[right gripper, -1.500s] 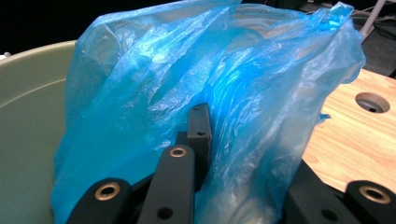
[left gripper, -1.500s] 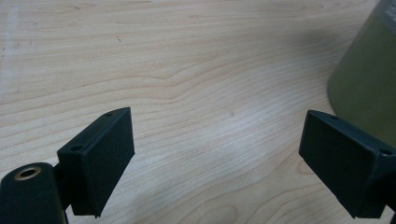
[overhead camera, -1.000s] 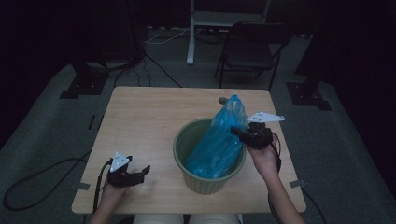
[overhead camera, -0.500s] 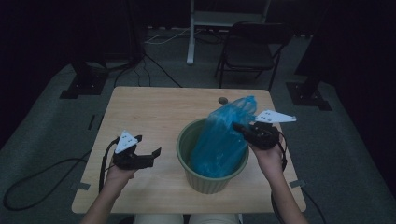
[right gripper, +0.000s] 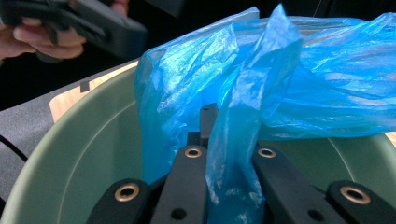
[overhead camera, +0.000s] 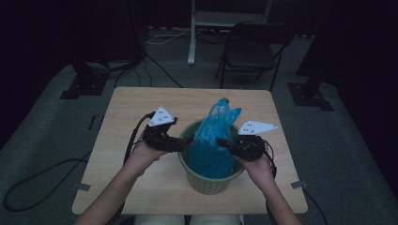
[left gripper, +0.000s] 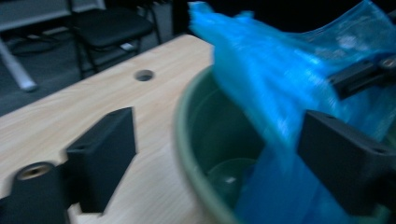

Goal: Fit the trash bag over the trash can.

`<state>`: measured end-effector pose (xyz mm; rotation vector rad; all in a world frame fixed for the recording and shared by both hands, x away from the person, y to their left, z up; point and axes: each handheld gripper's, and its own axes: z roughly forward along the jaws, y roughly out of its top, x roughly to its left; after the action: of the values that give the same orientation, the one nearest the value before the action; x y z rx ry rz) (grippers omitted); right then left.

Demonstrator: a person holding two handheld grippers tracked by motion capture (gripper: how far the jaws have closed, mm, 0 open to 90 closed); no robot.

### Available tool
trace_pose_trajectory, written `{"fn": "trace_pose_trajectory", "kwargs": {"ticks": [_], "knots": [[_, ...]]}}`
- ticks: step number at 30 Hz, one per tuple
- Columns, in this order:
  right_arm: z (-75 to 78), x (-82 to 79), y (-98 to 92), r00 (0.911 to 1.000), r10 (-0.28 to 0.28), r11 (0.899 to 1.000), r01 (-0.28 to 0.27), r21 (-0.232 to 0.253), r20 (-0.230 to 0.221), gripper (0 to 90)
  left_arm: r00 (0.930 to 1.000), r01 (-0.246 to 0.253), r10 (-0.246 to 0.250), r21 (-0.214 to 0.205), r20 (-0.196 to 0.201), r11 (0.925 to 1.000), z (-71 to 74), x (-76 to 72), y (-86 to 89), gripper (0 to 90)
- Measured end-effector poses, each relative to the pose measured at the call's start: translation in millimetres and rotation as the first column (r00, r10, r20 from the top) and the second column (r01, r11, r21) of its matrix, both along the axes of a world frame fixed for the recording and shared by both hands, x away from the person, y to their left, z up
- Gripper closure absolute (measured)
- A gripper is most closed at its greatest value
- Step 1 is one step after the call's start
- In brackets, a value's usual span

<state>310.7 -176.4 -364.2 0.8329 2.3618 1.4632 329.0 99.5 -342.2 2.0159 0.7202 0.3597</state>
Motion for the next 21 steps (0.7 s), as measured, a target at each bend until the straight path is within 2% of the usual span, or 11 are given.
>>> {"fn": "trace_pose_trajectory", "kwargs": {"ticks": [2,4,5,7,9,11,13,17,18,19,21], "knots": [[0.9,-1.6,-0.7,1.0000,0.004,1.000,-0.004,0.009,0.005,88.9,0.9999,0.015,-0.015,0.023,-0.006,0.9996,-1.0,2.8,-8.4,15.1],[2.2,-2.9,-1.9,0.9999,0.003,1.000,-0.004,0.015,0.011,88.9,0.9990,0.039,-0.038,0.025,-0.022,0.9989,-2.1,5.2,-12.4,20.1],[2.7,-3.2,-2.5,0.9999,0.004,1.000,-0.005,0.020,0.014,88.9,0.9976,0.062,-0.061,0.025,-0.032,0.9978,-2.7,6.4,-13.7,24.0],[3.3,-3.9,-3.3,0.9998,0.004,1.000,-0.004,0.022,0.017,88.9,0.9936,0.108,-0.107,0.030,-0.036,0.9937,-3.8,7.0,-15.7,38.4],[3.2,-4.1,-3.7,0.9998,0.004,1.000,-0.004,0.024,0.020,88.9,0.9834,0.173,-0.172,0.012,-0.056,0.9848,-4.9,6.5,-17.6,47.4],[2.9,-4.0,-4.0,0.9998,0.003,1.000,-0.003,0.027,0.019,88.9,0.9763,0.207,-0.206,0.001,-0.065,0.9783,-5.7,4.7,-19.8,56.1],[2.4,-4.0,-4.5,0.9998,0.001,1.000,-0.001,0.029,0.019,88.9,0.9750,0.214,-0.214,-0.002,-0.060,0.9768,-6.1,2.3,-21.0,70.9],[2.1,-5.3,-6.2,0.9998,-0.002,0.999,0.001,0.035,0.020,88.8,0.9756,0.215,-0.215,-0.005,-0.042,0.9765,-6.5,-0.3,-17.6,88.3],[1.9,-6.0,-7.4,0.9998,-0.003,0.999,0.002,0.037,0.020,88.8,0.9756,0.215,-0.215,-0.005,-0.042,0.9765,-6.5,-0.3,-17.6,88.3],[1.5,-7.6,-11.8,0.9998,-0.012,0.999,0.011,0.046,0.018,87.7,0.9811,0.191,-0.191,-0.010,-0.031,0.9815,-6.6,-2.4,-8.9,89.8],[1.2,-9.1,-17.9,0.9997,-0.020,0.998,0.019,0.061,0.012,87.0,0.9822,0.185,-0.185,-0.025,-0.030,0.9825,-6.7,-4.1,-2.5,90.0]]}}
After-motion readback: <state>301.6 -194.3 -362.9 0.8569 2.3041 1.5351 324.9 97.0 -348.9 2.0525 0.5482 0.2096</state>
